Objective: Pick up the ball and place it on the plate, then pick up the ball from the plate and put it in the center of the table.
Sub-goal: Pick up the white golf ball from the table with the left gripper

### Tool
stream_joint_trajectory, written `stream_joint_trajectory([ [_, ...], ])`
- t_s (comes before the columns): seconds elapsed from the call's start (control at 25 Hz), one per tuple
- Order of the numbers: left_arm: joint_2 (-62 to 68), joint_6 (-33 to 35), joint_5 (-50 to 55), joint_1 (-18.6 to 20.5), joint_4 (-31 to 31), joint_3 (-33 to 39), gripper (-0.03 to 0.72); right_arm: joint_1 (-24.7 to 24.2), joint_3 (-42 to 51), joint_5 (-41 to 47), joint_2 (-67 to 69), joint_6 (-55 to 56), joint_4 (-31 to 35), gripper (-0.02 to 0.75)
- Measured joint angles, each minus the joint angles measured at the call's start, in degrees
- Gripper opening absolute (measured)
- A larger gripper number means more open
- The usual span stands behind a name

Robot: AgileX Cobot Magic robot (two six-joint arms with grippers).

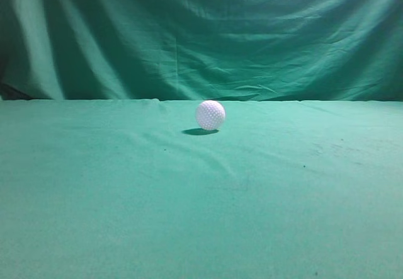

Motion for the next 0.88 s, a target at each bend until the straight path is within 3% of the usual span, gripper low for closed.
stream_joint_trajectory([
  [0.88, 0.0, 0.0, 0.0, 0.0, 0.0, 0.0, 0.0, 0.0, 0.0, 0.0, 0.0, 0.0, 0.0, 0.0],
])
